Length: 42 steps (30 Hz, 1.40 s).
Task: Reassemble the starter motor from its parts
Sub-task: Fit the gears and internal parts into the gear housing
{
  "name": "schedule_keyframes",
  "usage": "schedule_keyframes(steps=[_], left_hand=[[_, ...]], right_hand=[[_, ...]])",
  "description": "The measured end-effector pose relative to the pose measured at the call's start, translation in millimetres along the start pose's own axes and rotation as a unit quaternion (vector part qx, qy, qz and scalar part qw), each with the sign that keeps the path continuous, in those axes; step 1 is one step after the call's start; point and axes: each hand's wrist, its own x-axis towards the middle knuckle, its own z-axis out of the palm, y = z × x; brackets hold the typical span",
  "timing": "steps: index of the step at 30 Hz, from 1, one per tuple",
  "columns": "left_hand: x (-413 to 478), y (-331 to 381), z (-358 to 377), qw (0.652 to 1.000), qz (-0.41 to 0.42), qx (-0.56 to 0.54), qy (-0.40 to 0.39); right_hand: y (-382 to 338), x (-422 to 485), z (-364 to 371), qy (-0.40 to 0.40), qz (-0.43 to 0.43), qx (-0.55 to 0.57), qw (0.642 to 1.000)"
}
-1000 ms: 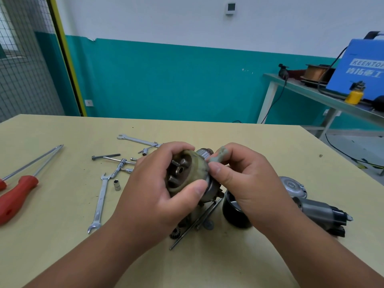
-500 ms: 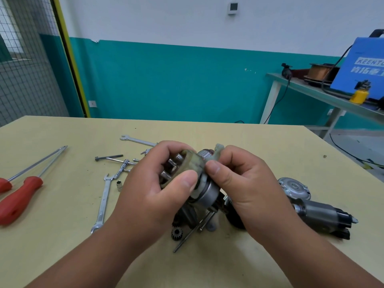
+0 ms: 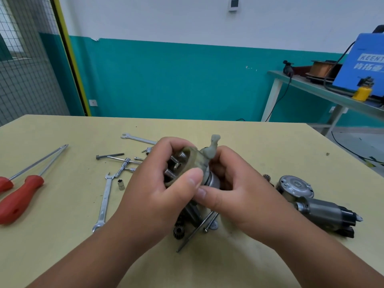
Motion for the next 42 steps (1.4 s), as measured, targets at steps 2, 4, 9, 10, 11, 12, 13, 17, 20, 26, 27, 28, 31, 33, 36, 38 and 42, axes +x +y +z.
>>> schedule_keyframes(steps=[2,4,9,10,11,12,13,17,20,26,27,28,31,33,36,38,42], left_hand=[[-1,1,-1,1.0,0.007,0.005,-0.009],[-1,4,-1,1.0,0.012,0.012,-0.018],[-2,6,-2,0.998,0.012,0.054,-0.044],[-1,6,-3,0.997,0.014,0.055,-0.047],[-1,6,-3,0.997,0.015,0.055,-0.047],[-1,7,-4,0.997,0.016,0.053,-0.046],[-1,8,-3,0.998,0.018,0.051,-0.044],[-3,8,-3,0.999,0.023,0.041,-0.027],[-4,7,-3,0.998,0.024,0.058,-0.011],[-10,-1,1,0.981,0.088,0.17,-0.034],[-12,-3,3,0.976,0.102,0.19,-0.032],[-12,-3,4,0.972,0.116,0.201,-0.027],[-12,-6,10,0.959,0.166,0.23,-0.017],[-11,-8,12,0.936,0.21,0.283,-0.006],[-11,-11,14,0.932,0.221,0.289,-0.002],[-13,-13,14,0.934,0.229,0.274,-0.003],[-14,-10,16,0.954,0.2,0.225,0.001]], right_hand=[[0,1,-3,-0.011,0.002,0.017,1.0],[-1,1,-5,-0.02,-0.006,0.021,1.0],[3,2,-6,-0.024,-0.04,-0.001,0.999],[3,2,-6,-0.025,-0.042,0.002,0.999],[3,2,-5,-0.026,-0.042,0.005,0.999],[3,2,-5,-0.031,-0.04,0.004,0.999],[3,1,-6,-0.04,-0.038,0.0,0.998],[-3,-3,-13,-0.089,-0.04,-0.011,0.995],[-11,-5,-19,-0.048,-0.065,-0.036,0.996],[-28,-13,-18,0.012,-0.093,-0.218,0.971],[-31,-14,-17,0.011,-0.082,-0.255,0.963],[-34,-14,-15,0.015,-0.074,-0.29,0.954],[-43,-16,-11,0.011,-0.05,-0.376,0.925],[-46,-18,-6,-0.002,-0.049,-0.439,0.897],[-44,-17,-3,-0.002,-0.053,-0.455,0.889],[-41,-14,-6,0.008,-0.054,-0.407,0.912],[-33,-13,-10,0.053,-0.094,-0.304,0.946]])
